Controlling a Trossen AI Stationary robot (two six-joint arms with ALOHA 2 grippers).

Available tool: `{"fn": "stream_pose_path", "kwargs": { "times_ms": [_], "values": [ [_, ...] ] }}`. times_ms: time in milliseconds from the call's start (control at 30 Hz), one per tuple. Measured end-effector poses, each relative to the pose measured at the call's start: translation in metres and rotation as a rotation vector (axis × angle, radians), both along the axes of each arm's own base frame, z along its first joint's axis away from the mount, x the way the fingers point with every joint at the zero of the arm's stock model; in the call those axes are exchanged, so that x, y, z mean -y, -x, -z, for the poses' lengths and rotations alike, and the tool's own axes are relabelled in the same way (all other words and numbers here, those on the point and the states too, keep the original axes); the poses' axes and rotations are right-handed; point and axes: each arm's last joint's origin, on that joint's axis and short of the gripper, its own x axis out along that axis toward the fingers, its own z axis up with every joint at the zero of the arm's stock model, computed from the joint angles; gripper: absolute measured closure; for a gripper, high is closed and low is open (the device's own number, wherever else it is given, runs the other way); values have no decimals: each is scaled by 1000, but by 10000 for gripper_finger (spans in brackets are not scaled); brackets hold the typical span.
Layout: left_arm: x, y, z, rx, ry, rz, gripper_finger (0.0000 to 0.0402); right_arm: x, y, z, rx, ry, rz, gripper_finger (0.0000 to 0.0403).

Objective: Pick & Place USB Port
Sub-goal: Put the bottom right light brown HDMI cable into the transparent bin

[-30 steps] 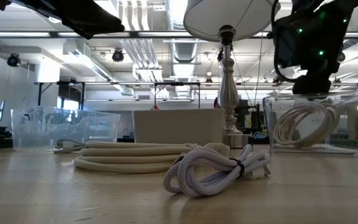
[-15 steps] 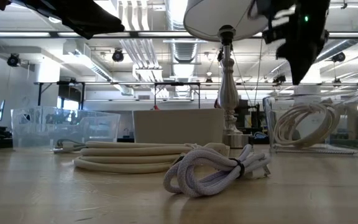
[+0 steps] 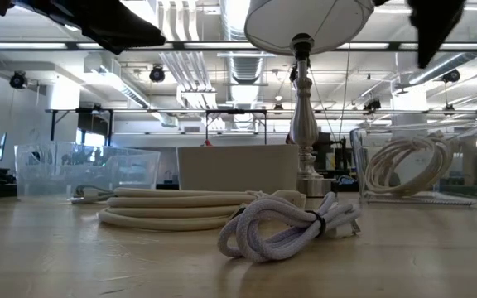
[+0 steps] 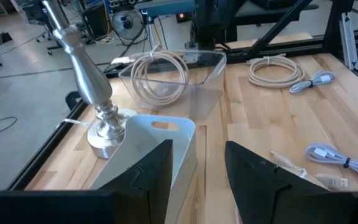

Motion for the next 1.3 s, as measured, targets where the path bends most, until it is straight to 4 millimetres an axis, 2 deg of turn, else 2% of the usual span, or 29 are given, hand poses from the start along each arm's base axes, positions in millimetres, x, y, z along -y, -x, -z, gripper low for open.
{"fn": "stream_pose_path", "kwargs": {
  "times_ms": [233, 367, 500, 667, 833, 1067, 1300],
  "values": [
    [0, 1, 4, -5, 42, -11, 250, -43, 25, 16, -130, -210, 25, 223],
    [0, 0, 4, -3, 47, -12, 250, -61, 39, 30, -151, -216, 60, 223],
    [0, 1, 4, -3, 47, -12, 250, -74, 48, 53, -155, -240, 65, 223],
    [0, 0, 3, 5, 49, -12, 250, -73, 53, 90, -193, -285, 102, 223],
    [0, 0, 3, 5, 49, -12, 250, -57, 63, 120, -258, -229, 244, 223],
    [0, 0, 3, 6, 49, -12, 250, -51, 73, 141, -328, -256, 269, 223],
    [0, 0, 3, 6, 49, -13, 250, -46, 79, 160, -313, -272, 278, 223]
  ]
}}
